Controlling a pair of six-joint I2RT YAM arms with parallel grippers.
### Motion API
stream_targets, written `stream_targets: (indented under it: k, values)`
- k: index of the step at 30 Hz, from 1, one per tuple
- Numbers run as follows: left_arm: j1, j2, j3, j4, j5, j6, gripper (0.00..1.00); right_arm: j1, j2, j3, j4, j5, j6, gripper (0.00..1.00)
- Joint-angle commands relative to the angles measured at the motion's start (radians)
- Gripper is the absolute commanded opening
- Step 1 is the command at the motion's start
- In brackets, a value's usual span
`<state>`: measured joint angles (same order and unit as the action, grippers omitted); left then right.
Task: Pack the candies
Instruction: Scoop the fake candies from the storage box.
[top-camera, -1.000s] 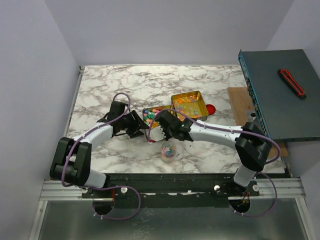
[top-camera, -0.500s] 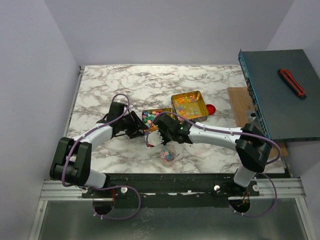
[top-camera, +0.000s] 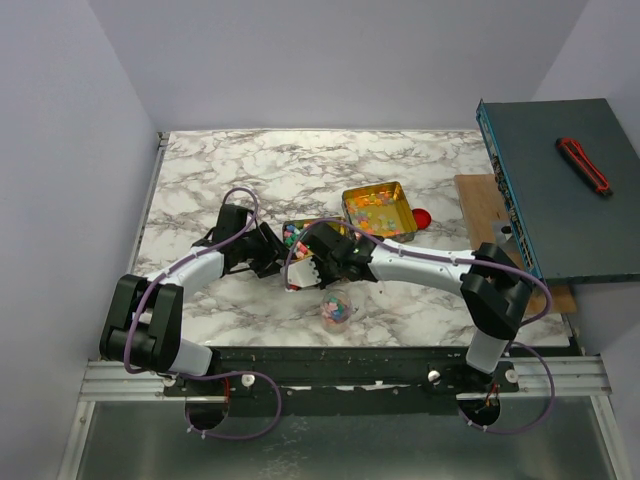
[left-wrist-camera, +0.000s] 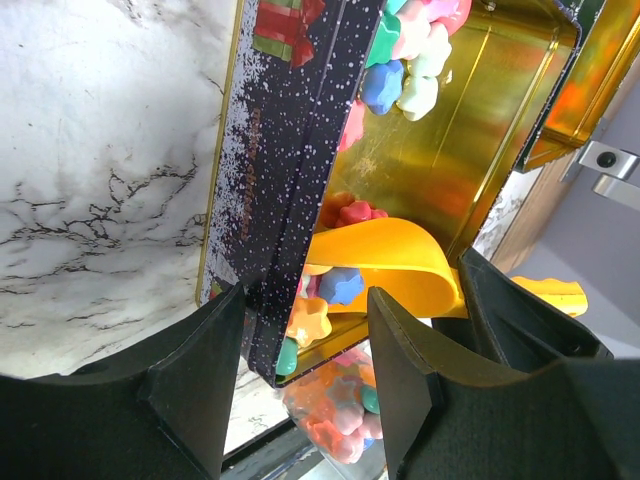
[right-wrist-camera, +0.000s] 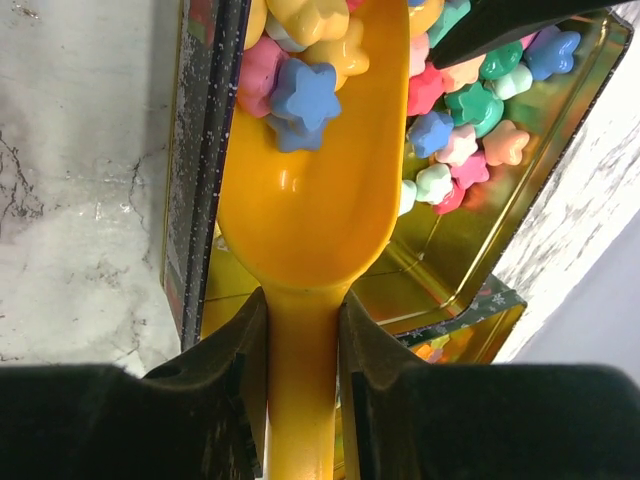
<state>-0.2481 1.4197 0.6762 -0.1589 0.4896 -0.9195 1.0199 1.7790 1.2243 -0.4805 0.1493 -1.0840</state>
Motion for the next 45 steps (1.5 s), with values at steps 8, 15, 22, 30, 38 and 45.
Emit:
stream_targets:
  k: [8,15,22,30,38,45]
  values:
    - [-0.003,0.002,-0.008,0.033,0.027,0.003,0.52,-0.015,0.040,-0.027,-0.030,-0.310,0.157,0.00]
    - [-0.003,-0.008,-0.006,0.029,0.024,0.012,0.51,-0.078,-0.002,-0.076,0.048,-0.430,0.287,0.01]
    - [-0.002,-0.009,0.008,0.014,0.016,0.034,0.51,-0.107,-0.003,-0.112,0.123,-0.502,0.350,0.01]
    - [-0.003,-0.019,0.024,0.004,0.012,0.061,0.51,-0.175,-0.042,-0.150,0.235,-0.564,0.425,0.01]
    - [0.000,-0.040,0.043,0.003,0.015,0.090,0.51,-0.215,-0.092,-0.219,0.325,-0.538,0.456,0.01]
    - [0.004,-0.049,0.058,0.002,0.026,0.102,0.51,-0.241,-0.157,-0.301,0.408,-0.509,0.496,0.01]
